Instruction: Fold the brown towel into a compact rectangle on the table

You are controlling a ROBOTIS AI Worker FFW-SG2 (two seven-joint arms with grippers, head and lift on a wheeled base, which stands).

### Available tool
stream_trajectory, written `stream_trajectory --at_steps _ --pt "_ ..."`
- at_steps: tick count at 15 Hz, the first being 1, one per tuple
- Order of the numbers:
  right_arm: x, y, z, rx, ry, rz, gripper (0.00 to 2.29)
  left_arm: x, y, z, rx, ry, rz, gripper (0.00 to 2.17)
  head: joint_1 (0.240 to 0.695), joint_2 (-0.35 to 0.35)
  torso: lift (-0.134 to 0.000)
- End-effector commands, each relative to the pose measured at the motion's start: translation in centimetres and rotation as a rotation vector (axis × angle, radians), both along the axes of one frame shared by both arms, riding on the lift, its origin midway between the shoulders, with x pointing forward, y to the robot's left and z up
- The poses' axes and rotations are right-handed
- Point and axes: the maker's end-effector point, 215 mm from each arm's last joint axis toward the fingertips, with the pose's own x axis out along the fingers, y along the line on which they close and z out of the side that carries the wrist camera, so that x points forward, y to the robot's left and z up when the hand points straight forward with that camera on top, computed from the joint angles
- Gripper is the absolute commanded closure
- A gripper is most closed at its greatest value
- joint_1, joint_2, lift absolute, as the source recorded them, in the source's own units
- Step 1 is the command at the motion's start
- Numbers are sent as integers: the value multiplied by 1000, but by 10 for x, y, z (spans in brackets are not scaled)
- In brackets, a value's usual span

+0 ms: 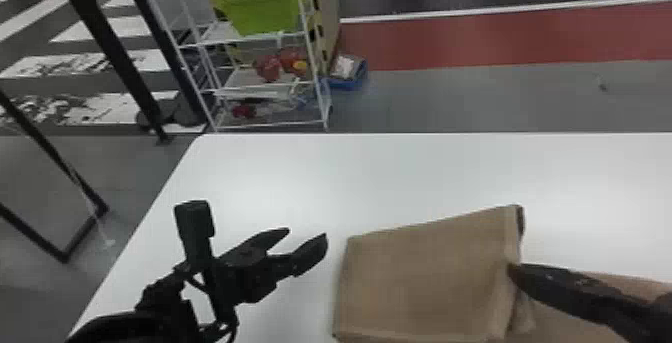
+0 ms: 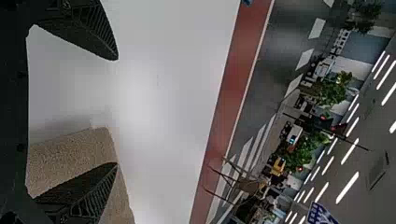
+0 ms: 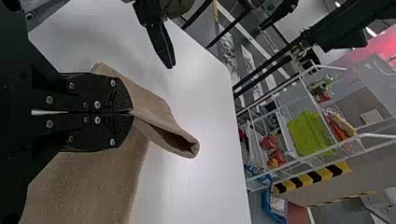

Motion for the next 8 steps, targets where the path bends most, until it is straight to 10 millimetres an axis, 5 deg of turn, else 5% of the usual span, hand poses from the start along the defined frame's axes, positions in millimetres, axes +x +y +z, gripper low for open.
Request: stream_trajectory --at_steps 1,8 --pt "-6 -32 1 26 14 -51 1328 1 -10 -3 9 4 -14 83 695 187 -122" --pt "-27 -86 -11 72 71 -137 1328 5 -21 -4 37 4 -22 83 695 37 -122"
